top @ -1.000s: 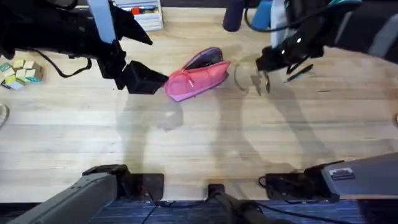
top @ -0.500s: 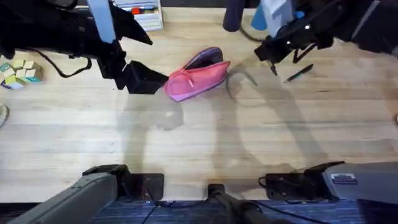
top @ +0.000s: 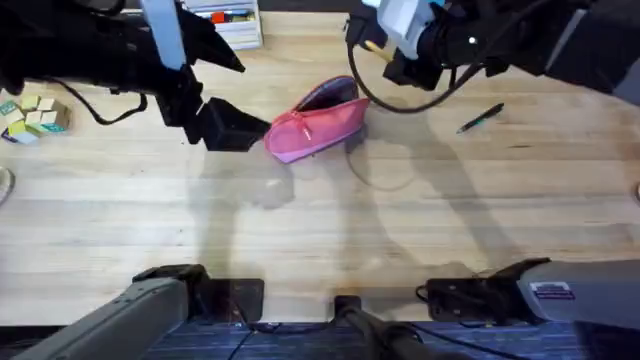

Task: Unzip the bag, pick up the pens from the table one at a time and place them inside, then zip the bag closed.

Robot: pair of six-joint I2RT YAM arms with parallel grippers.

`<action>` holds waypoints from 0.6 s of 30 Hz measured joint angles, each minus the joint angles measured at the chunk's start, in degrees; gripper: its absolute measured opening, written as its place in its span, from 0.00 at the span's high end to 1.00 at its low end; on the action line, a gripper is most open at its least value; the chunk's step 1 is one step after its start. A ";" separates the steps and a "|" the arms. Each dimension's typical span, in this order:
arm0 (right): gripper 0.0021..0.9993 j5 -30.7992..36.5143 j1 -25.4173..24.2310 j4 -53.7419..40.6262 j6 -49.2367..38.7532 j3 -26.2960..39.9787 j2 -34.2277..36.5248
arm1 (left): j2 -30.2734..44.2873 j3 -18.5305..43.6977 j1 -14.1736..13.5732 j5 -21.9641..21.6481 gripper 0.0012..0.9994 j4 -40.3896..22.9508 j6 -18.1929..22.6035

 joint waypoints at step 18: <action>0.97 -19.77 3.14 0.09 -32.99 0.04 0.54 | -0.01 0.00 0.00 -1.27 0.01 -0.17 -0.02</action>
